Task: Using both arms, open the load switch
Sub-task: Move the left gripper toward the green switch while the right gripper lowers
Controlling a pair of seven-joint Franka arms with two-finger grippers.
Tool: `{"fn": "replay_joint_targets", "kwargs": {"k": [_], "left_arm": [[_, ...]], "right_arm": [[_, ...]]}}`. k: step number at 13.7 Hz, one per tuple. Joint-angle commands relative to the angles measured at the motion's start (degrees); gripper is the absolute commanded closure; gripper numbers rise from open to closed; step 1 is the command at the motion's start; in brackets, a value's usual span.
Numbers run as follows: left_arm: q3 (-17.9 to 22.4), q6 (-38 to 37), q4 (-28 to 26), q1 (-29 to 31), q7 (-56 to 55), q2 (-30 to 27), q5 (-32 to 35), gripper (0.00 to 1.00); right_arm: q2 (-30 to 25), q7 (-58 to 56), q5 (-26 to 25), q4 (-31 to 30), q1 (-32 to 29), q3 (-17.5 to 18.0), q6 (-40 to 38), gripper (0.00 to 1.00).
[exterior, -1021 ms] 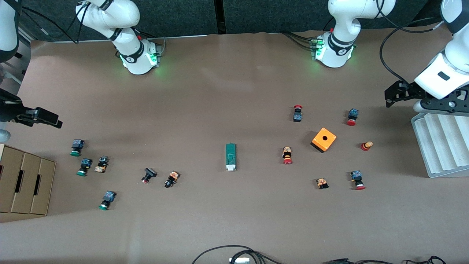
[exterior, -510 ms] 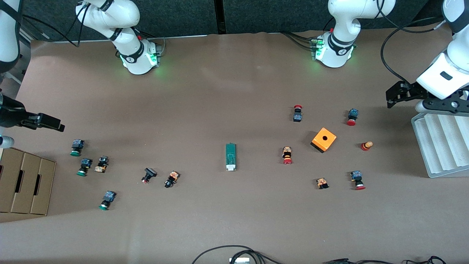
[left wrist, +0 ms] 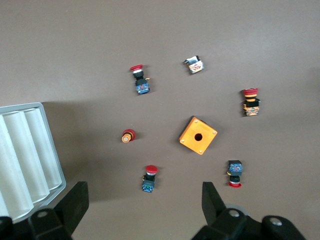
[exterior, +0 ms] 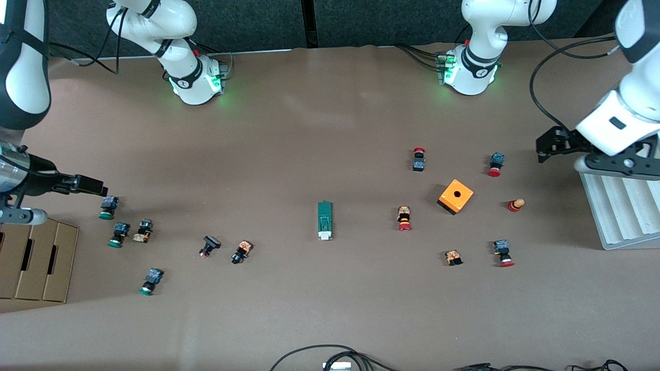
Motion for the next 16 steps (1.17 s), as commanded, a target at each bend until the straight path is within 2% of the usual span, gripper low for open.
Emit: {"fn": "replay_joint_targets", "kwargs": {"k": [1,4,7,11,16], "left_arm": [[-1.4,-1.3,1.8,-0.6,-7.5,0.7,-5.4,0.0],[-6.0,-0.8,1.8,-0.6,-20.0,0.8,-5.9,0.0],[-12.4,2.1,1.5,-0.9,-31.5,1.7,-4.6,0.0],[-19.5,9.1,1.1,-1.8,-41.0,4.8,-3.8,0.01],[-20.2,20.8,-4.5,-13.4,-62.0,7.0,6.3,0.01]], "right_arm": [[1.9,-6.8,1.4,1.1,0.4,-0.2,1.4,0.0],[4.1,-8.4,1.6,1.1,2.2,0.3,4.0,0.0],[5.6,-8.3,5.8,1.1,4.4,0.3,5.0,0.0],[7.3,-7.5,8.1,1.1,8.7,0.3,6.9,0.0],[8.3,-7.7,7.8,1.1,8.6,-0.2,7.9,0.0]]}}
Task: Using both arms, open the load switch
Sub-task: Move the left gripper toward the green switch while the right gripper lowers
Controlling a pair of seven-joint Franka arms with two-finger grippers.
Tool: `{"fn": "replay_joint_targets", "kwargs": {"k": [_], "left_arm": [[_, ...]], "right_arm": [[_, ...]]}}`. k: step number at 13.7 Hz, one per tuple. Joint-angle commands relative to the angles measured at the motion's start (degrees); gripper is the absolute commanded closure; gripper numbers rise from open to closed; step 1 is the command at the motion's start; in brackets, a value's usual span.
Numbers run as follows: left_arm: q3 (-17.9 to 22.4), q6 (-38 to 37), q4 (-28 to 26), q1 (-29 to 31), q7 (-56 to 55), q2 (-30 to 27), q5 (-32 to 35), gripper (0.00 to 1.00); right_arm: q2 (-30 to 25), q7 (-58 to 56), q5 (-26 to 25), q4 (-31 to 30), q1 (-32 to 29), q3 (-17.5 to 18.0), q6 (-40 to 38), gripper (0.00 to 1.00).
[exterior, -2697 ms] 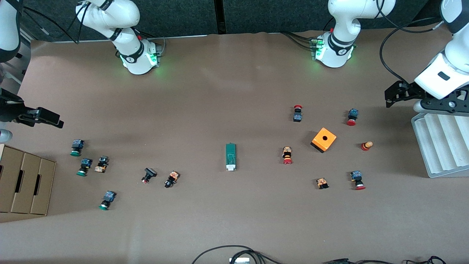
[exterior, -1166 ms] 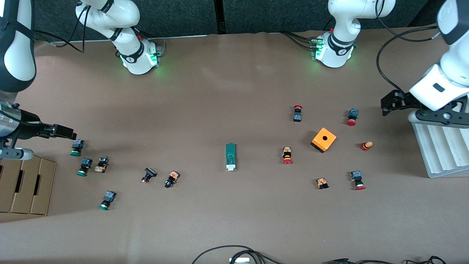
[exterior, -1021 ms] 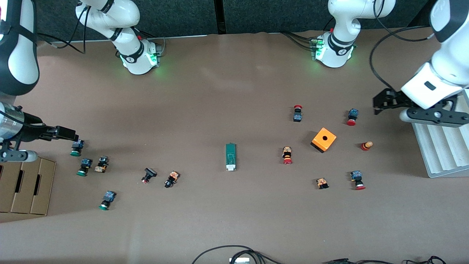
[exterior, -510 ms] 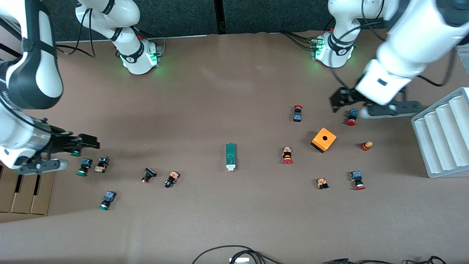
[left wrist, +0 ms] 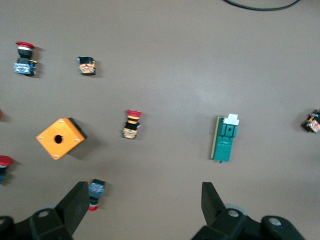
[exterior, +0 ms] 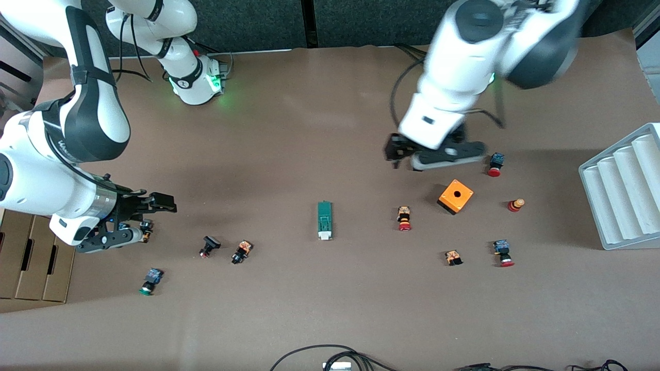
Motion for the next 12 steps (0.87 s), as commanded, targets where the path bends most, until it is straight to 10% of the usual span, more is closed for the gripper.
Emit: {"fn": "replay_joint_targets", "kwargs": {"k": [1,12], "left_arm": [[0.4,6.1,-2.5,-4.5,-12.6,1.0,4.2,0.01],[0.4,16.9,-2.0,-19.9,-46.4,18.0,36.1,0.01]], "right_arm": [[0.6,-0.6,1.0,1.1,-0.4,-0.5,1.0,0.0],[0.9,0.1,1.1,1.1,-1.0,-0.3,3.1,0.0]]}}
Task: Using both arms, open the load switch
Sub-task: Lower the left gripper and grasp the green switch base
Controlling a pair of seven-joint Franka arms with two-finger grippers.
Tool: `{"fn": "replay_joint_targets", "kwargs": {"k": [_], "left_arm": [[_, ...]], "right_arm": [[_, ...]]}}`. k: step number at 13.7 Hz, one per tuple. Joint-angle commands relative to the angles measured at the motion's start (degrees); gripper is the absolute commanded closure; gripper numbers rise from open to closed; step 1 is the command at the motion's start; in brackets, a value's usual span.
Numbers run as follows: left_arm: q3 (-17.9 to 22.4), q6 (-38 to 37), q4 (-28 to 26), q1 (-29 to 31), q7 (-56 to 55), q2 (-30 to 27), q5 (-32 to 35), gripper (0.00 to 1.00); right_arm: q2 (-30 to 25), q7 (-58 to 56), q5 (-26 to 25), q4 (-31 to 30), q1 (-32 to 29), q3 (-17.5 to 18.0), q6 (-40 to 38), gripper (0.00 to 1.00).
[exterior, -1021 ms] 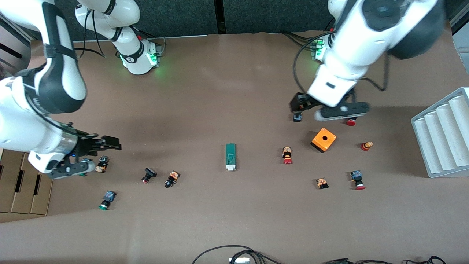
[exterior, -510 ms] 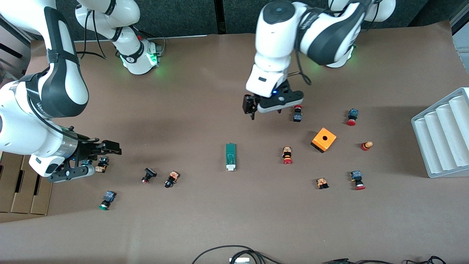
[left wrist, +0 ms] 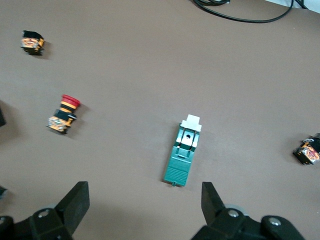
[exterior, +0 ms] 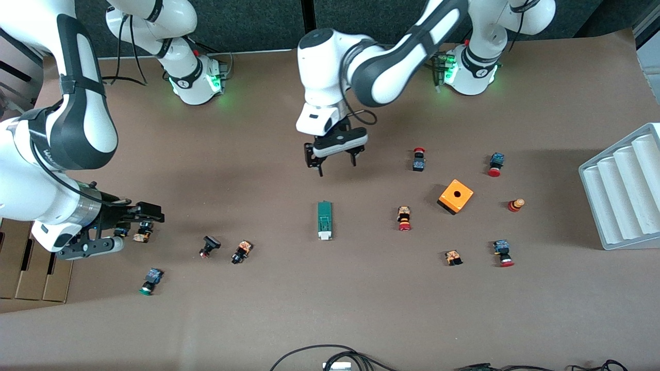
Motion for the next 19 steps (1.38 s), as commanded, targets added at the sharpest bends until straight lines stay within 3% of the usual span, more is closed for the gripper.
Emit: {"fn": "replay_joint_targets", "kwargs": {"k": [1,5,11,15,19], "left_arm": [[0.5,3.5,1.0,-2.1,-7.4,4.4,7.9,0.01],[0.5,3.5,-0.8,-5.7,-23.7,9.6,25.1,0.01],[0.7,3.5,-1.1,-6.9,-27.7,16.7,42.2,0.05],[0.8,1.9,-1.1,-6.9,-46.3,23.3,61.5,0.05],[0.9,-5.7,-0.8,-9.8,-52.9,26.6,64.2,0.06]], "right_arm": [[0.1,0.1,1.1,1.0,0.5,0.2,0.0,0.0],[-1.7,-0.5,1.4,1.2,0.2,0.4,-3.1,0.0],[-2.0,0.1,1.3,2.8,2.0,0.4,-5.9,0.0],[-1.6,0.1,1.3,2.9,2.1,0.3,-5.7,0.0],[-1.5,0.1,1.2,2.9,2.0,0.3,-5.6,0.0]]}}
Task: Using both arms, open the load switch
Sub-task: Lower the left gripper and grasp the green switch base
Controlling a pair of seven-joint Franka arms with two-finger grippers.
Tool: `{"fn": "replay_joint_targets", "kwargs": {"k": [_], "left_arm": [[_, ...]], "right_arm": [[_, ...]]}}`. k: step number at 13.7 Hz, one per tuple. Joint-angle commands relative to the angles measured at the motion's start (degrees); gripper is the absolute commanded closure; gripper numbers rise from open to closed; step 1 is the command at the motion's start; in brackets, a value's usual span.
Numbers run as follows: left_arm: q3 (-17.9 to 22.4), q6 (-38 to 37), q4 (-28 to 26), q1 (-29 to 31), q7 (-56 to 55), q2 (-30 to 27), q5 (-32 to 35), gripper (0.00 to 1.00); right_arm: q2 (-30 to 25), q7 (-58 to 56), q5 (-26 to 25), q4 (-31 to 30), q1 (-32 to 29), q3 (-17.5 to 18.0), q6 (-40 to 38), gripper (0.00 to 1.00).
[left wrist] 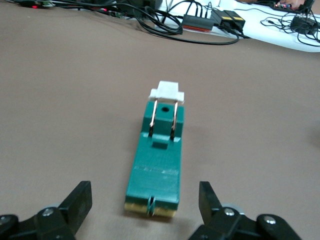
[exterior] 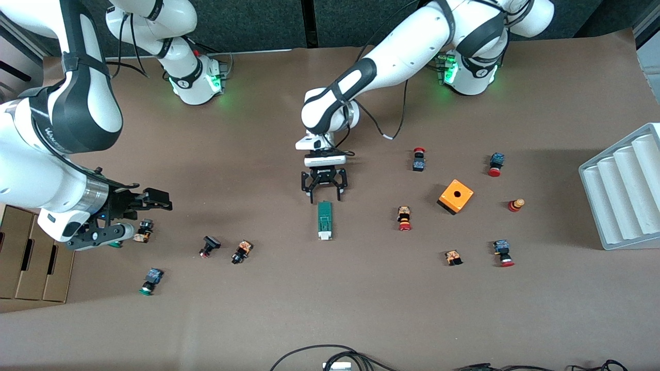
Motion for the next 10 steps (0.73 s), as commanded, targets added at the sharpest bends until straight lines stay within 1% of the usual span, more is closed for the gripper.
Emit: {"fn": "replay_joint_targets", "kwargs": {"k": [1,3,4,5,6,8,10], "left_arm": [[0.6,-2.8,1.2,-2.1,-1.9,1.5,2.5,0.09],[0.6,-3.2,2.5,-1.9,-2.0,2.7,5.4,0.08],[0.8,-3.2,2.7,-1.9,-1.7,3.1,6.1,0.1],[1.8,-3.2,2.4,-2.1,-1.5,3.6,8.1,0.13],[2.2,-3.2,2.4,-2.3,-1.9,4.1,9.6,0.14],[2.3,-3.3,2.3,-2.5,-1.8,4.3,9.8,0.16],[2.6,-8.7,2.9,-4.9,-1.7,7.1,10.1,0.22]], "right_arm": [[0.5,-0.1,1.2,1.1,0.0,-0.3,-1.0,0.0],[0.5,-0.4,1.3,1.1,0.0,-0.2,-1.0,0.0],[0.6,-0.6,1.3,1.1,-0.2,-0.3,-1.1,0.0],[0.7,-0.7,1.3,1.1,-0.3,-0.3,-1.1,0.0],[0.9,-0.7,1.4,1.1,-0.3,-0.3,-1.1,0.0],[1.4,-0.5,1.3,1.1,-0.2,-0.3,-1.0,0.0],[3.5,-0.7,1.2,1.1,0.2,-0.1,-0.6,0.0]]}}
